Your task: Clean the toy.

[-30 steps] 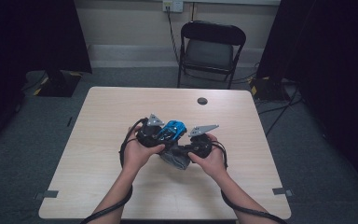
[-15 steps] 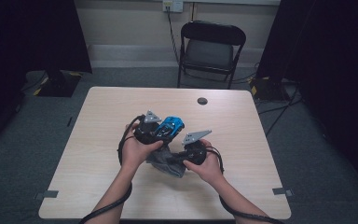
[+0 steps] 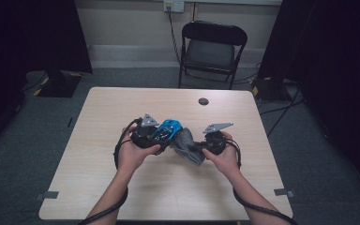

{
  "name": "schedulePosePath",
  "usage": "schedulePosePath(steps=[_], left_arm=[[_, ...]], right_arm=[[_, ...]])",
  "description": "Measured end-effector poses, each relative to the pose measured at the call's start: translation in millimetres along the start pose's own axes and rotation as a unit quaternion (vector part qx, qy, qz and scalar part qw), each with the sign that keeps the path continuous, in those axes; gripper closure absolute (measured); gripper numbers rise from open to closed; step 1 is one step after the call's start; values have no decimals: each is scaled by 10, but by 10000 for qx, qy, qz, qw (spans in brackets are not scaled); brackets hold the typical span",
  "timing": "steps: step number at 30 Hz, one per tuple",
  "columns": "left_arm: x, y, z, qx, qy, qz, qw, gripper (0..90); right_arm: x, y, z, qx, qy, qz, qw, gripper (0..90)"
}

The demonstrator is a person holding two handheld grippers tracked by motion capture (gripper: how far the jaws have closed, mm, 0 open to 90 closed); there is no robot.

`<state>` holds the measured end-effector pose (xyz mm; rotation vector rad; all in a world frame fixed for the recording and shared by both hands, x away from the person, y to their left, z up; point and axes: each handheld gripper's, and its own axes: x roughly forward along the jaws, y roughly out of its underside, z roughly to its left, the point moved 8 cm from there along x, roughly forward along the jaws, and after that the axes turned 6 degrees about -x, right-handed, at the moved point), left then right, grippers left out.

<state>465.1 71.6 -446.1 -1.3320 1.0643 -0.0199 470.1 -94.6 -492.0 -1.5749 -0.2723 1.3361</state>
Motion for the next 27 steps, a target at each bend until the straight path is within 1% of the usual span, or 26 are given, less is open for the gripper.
schedulePosePath(steps=[2,3,6,8,9,13,15,16,17,23,27], left_arm=[[0,16,-18,0,34,19,10000,282],[0,25,-26,15,33,29,10000,282],[-2,56,-51,38,47,46,10000,282],[-2,73,-72,46,61,26,10000,282],[-1,82,-86,42,95,35,9999,282],[11,94,-98,35,128,71,9999,281],[26,93,-99,33,130,78,9999,281],[32,88,-100,4,124,39,9999,281],[34,84,-96,29,111,30,9999,282],[64,66,-120,24,150,67,9999,282],[88,52,-126,-9,165,75,9998,282]], right_arm=[[-14,-23,-40,38,29,-13,10000,797],[-20,-38,-58,34,85,-20,10000,797],[-25,-90,-81,47,141,-57,9999,797],[-22,-115,-90,77,135,-91,9998,797],[-20,-128,-100,66,165,-108,9998,797],[2,-170,-58,78,54,-223,9997,797],[17,-183,-21,29,0,-216,9998,797],[19,-188,-8,22,-29,-228,9997,797],[21,-195,7,25,-68,-250,9997,797],[34,-217,68,-35,-141,-319,9994,797],[37,-203,98,-47,-188,-308,9993,797]])
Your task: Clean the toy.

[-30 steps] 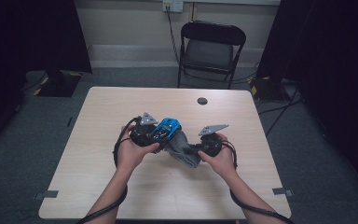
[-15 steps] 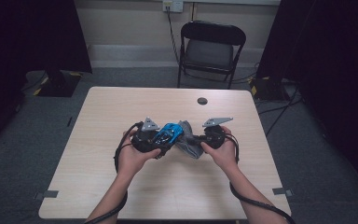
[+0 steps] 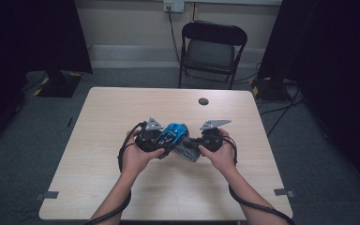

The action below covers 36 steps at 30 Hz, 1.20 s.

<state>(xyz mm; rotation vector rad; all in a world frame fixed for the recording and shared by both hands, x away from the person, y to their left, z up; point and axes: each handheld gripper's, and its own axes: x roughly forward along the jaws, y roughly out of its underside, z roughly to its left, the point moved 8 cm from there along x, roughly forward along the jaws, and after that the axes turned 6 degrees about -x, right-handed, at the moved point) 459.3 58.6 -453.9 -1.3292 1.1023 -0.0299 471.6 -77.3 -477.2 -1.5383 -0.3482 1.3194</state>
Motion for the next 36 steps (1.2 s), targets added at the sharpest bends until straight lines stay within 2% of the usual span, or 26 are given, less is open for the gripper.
schedulePosePath(steps=[9,24,30,36], left_arm=[[74,-71,4,-37,-2,-35,10000,281],[110,-117,1,-77,-2,-34,10000,282],[112,-140,19,-109,-11,-72,9999,281],[130,-163,36,-101,-15,-35,9999,281]], right_arm=[[31,17,114,-146,-149,1,9998,797],[50,51,266,-213,-332,-31,9992,797],[93,38,409,-329,-479,-24,9983,798],[159,52,626,-492,-687,12,9964,798]])
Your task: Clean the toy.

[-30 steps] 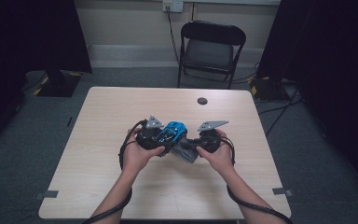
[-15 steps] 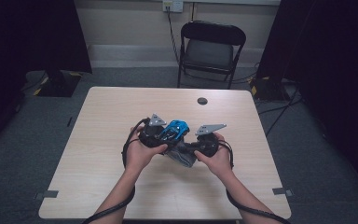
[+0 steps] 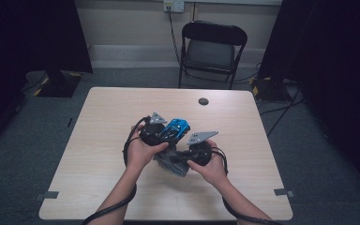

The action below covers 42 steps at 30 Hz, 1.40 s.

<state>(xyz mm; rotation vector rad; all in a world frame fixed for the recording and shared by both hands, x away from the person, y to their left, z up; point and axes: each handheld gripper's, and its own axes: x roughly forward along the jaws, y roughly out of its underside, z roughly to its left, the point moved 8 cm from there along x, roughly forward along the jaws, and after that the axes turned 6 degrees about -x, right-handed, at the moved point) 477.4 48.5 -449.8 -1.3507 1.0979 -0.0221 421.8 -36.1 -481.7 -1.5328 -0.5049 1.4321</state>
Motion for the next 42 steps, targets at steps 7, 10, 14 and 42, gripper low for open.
schedulePosePath(steps=[7,10,14,42], left_arm=[[98,20,20,-52,7,91,9999,281],[129,18,41,-96,-23,60,9999,281],[164,-1,100,-141,-105,41,9998,281],[90,601,1022,-532,-1060,444,9920,281]], right_arm=[[47,57,106,-78,-107,63,9999,798],[37,97,102,-41,-167,53,9998,798],[27,122,155,-104,-290,79,9995,798],[-862,834,-1218,957,1901,326,9765,769]])
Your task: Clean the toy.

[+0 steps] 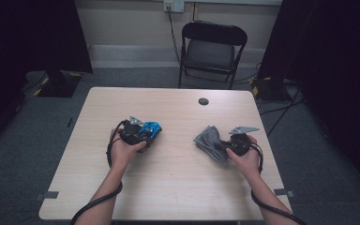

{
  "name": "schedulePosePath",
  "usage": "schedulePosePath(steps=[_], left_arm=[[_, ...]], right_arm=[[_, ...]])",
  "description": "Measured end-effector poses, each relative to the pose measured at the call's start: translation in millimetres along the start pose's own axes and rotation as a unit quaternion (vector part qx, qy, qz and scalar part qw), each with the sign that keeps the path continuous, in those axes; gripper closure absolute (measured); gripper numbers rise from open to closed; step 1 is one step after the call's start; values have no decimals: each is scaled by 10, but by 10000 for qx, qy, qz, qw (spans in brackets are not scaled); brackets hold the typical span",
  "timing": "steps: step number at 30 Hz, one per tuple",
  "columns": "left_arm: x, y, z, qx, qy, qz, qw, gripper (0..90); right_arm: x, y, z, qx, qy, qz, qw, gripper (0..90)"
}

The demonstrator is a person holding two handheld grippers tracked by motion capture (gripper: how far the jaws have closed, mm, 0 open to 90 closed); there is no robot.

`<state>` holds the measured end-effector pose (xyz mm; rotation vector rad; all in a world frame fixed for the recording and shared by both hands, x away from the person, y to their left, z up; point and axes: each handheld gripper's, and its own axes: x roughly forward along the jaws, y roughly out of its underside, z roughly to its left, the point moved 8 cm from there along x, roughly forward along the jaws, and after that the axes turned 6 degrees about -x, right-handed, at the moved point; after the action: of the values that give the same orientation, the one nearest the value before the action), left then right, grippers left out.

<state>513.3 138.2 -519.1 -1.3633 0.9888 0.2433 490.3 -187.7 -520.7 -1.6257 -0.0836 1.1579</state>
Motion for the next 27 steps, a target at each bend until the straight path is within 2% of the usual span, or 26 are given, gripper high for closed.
schedulePosePath(steps=[4,6,9,13,19,22,23,27], left_arm=[[52,74,54,-24,-104,80,9999,280],[77,113,71,66,-153,147,9998,280],[112,154,71,-118,-118,106,9998,280],[137,189,95,-143,-152,155,9997,280],[154,203,90,-139,-148,146,9997,277],[125,205,99,-43,-147,238,9996,273],[115,197,94,-101,-118,207,9997,266],[34,137,78,-114,-47,100,9999,229]], right_arm=[[40,99,-71,50,148,67,9999,748],[47,128,-91,87,170,60,9998,730],[41,145,-105,122,206,71,9997,690],[38,150,-122,84,256,84,9996,645],[22,145,-124,148,307,70,9994,506],[5,136,-126,168,304,41,9994,434],[-2,130,-126,200,294,14,9994,415],[-38,108,-120,205,279,-50,9994,358]])
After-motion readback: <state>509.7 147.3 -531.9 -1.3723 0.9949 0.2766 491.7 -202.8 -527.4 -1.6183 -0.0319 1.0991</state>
